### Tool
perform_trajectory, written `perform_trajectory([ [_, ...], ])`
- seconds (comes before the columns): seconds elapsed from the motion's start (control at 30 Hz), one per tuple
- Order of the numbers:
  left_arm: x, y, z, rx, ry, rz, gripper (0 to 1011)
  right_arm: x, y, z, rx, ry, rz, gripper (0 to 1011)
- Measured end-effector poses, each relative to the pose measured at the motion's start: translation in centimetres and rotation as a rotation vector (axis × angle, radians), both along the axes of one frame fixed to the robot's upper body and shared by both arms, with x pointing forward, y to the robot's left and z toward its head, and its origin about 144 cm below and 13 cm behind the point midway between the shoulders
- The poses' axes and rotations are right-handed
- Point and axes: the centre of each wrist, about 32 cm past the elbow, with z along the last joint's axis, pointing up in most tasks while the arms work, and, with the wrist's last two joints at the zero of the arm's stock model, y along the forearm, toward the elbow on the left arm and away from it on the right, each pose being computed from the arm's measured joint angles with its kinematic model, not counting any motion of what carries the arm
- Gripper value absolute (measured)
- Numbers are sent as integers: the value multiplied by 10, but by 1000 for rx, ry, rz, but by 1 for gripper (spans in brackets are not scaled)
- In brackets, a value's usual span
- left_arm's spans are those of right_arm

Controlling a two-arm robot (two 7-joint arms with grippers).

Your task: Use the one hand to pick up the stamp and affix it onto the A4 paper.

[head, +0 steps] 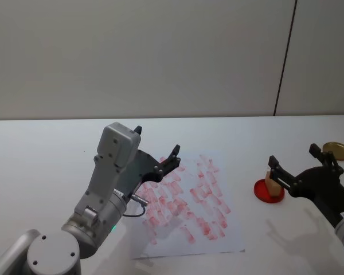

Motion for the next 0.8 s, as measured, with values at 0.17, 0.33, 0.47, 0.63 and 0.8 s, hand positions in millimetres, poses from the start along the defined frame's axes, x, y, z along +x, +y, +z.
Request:
perform_trajectory([
  [0.17, 0, 0, 0, 0, 0, 0, 993, 0, 0, 0, 0, 0, 0, 1001],
  [0.33, 0, 0, 0, 0, 0, 0, 993, 0, 1, 2, 1, 1, -6, 1001],
  [0.47, 0, 0, 0, 0, 0, 0, 993, 1, 3, 5, 4, 4, -22, 1001],
  [0.63, 0, 0, 0, 0, 0, 0, 993, 4, 8, 13, 6, 23, -67, 1001],
  [0.8, 0, 0, 0, 0, 0, 0, 993, 10, 13, 21, 9, 53, -113, 1001],
])
